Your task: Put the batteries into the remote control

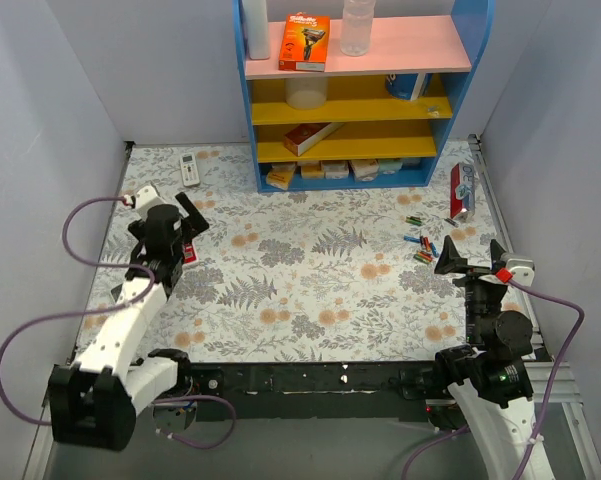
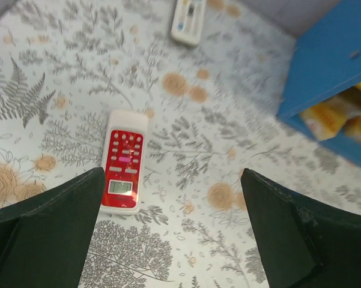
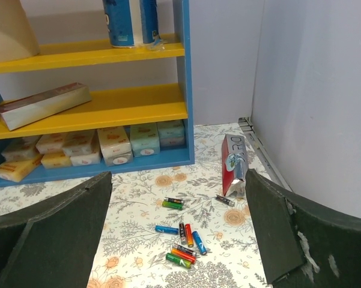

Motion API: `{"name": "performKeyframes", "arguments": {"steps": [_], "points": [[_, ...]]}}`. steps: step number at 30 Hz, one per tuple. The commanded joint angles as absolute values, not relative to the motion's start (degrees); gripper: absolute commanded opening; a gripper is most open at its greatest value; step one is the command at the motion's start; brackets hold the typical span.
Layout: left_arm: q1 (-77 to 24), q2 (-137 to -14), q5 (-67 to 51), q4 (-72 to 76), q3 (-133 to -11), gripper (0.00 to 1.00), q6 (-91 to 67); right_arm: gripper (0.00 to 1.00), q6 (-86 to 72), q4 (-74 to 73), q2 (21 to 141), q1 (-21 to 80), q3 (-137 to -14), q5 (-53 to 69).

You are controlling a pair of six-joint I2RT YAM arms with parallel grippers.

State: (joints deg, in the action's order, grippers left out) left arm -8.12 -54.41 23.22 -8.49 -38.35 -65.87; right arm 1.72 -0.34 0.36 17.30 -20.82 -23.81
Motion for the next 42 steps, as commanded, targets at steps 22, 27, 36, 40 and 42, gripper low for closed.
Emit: {"name": "performKeyframes", "arguments": {"steps": [22, 27, 36, 40, 42], "points": [[2.72, -103.0, 13.45, -27.42, -62.67, 0.98, -66.63, 0.98, 2.46, 0.09, -11.16, 19.69, -21.01, -25.31], [2.64, -107.3, 9.41, -28.04, -62.84, 0.84, -65.04, 0.98, 2.55, 0.09, -11.08, 19.69, -21.27, -25.49], [-2.1, -105.12, 6.33, -28.74, -61.79, 0.46, -63.9, 0.98, 1.06, -3.25, -4.93, 19.69, -26.0, -16.45], [-4.74, -103.1, 4.4, -28.74, -61.44, 0.35, -64.07, 0.98, 0.44, -7.2, 4.35, 19.69, -30.3, -5.21], [-6.15, -102.13, 1.52, -28.3, -61.17, 0.27, -64.34, 0.98, -1.31, -8.6, 7.54, 19.69, -31.9, 1.99]]}}
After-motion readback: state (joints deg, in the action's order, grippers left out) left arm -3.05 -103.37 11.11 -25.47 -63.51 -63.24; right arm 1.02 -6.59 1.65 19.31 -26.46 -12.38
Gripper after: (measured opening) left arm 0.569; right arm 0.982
